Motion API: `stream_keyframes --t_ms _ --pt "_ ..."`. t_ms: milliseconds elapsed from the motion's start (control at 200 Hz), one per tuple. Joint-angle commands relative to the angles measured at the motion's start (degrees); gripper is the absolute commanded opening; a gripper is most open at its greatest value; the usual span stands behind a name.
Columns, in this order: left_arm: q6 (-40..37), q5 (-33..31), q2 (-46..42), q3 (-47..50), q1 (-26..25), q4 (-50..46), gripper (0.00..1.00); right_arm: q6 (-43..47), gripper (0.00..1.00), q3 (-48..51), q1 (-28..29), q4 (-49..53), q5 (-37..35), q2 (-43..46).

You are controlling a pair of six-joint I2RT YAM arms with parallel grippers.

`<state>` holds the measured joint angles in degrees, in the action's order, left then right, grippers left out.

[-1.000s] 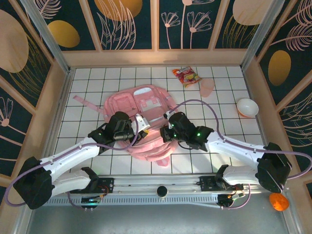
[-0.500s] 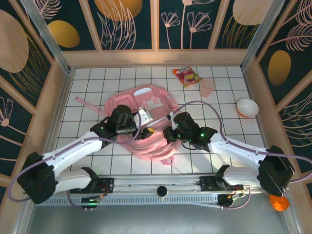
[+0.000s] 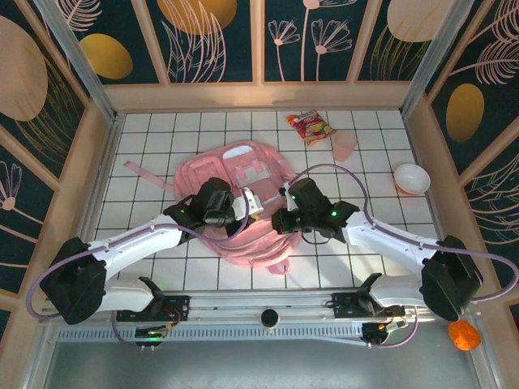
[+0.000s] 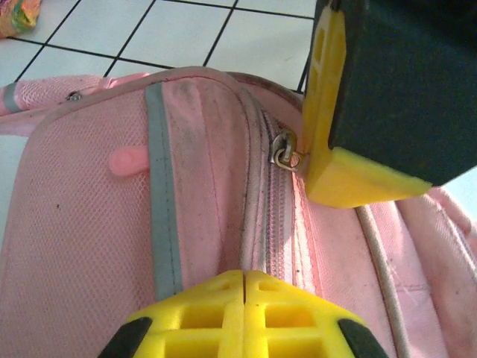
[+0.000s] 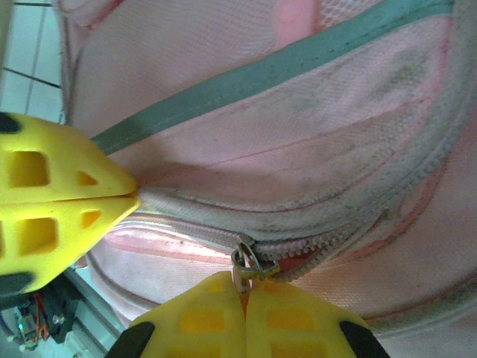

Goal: Pack books, pencil case, and school supplies into a backpack

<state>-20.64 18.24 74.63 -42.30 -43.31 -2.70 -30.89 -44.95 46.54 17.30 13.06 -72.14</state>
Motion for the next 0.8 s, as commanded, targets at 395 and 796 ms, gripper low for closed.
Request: stream_keyframes --t_ms 395,796 --pt "3.6 0.7 -2.1 1.8 0.7 3.1 0.00 -2.7 0.39 -8.8 9.8 11.7 -25.2 -6.4" --pt "4.7 0.7 -3.5 1.1 0.5 4.8 0.46 3.2 0.06 -10.0 9.2 10.7 -30.2 -7.8"
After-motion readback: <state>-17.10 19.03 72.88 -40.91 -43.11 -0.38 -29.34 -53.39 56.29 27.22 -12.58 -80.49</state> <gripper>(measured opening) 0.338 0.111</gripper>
